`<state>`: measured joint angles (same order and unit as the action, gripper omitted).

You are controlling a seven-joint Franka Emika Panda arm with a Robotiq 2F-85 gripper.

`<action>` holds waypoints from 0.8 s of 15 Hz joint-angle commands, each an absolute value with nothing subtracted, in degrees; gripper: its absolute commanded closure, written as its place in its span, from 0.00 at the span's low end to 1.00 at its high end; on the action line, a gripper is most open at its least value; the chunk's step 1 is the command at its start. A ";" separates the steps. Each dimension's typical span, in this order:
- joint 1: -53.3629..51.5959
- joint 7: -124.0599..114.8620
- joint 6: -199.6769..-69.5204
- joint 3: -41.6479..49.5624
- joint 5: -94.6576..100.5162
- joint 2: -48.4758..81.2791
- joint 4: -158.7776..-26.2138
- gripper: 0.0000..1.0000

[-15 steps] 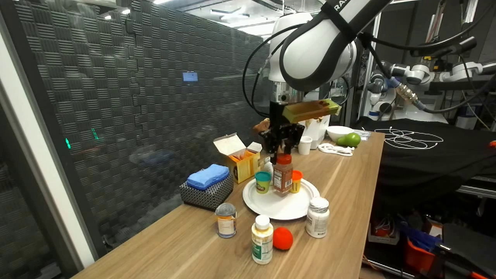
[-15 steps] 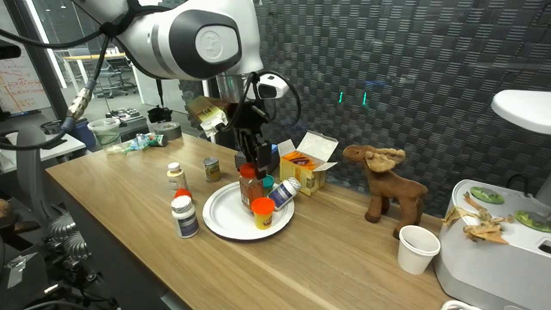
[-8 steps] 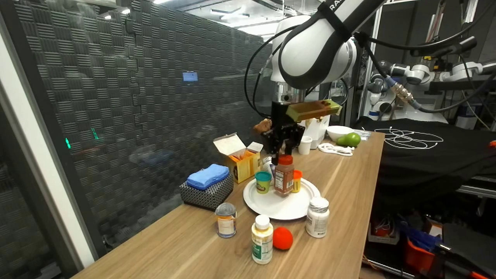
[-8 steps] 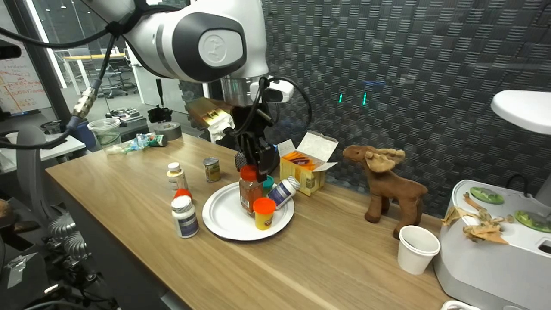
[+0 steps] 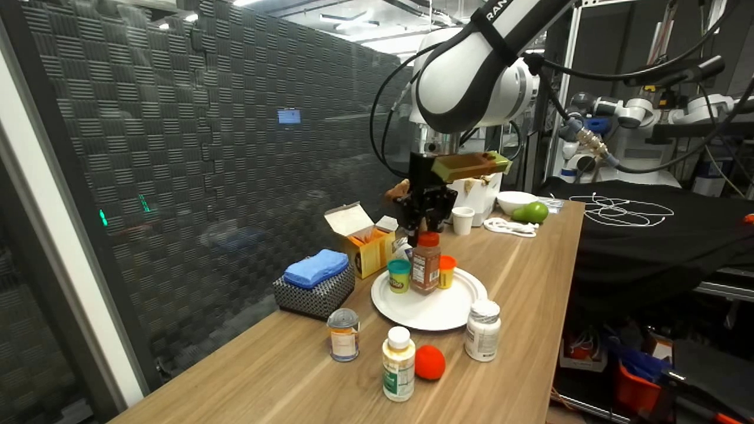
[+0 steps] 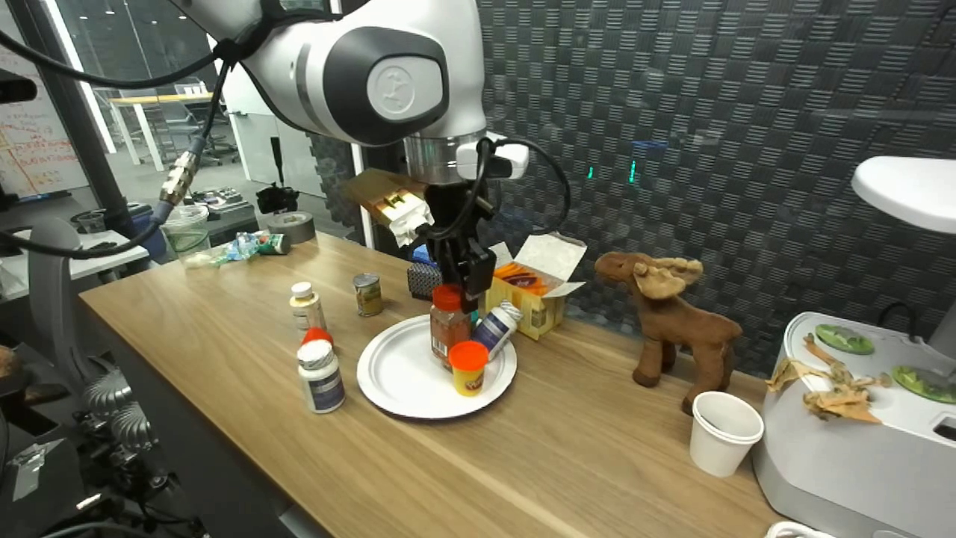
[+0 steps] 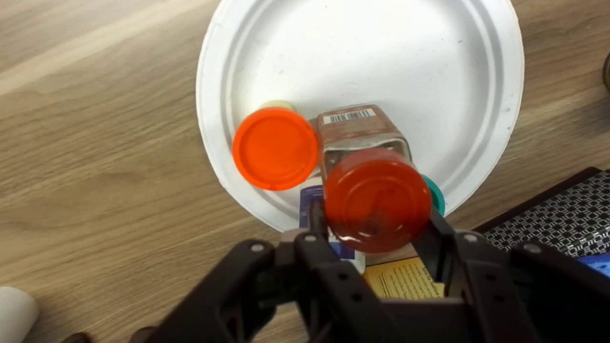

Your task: Pick up the bottles and small containers from the table and put them on the white plate.

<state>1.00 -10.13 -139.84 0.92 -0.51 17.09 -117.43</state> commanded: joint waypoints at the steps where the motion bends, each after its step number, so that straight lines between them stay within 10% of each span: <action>1: 1.46 -7.79 -138.29 0.96 -2.21 20.03 -113.42 0.77; 7: 1.67 -7.91 -137.49 1.13 -2.03 22.84 -110.65 0.76; 8: 1.68 -7.90 -137.24 1.13 -1.99 23.01 -110.35 0.68; 9: 1.67 -7.81 -137.00 1.12 -1.88 23.13 -110.15 0.28; 12: 1.31 -7.78 -136.48 1.17 -1.19 22.88 -110.61 0.13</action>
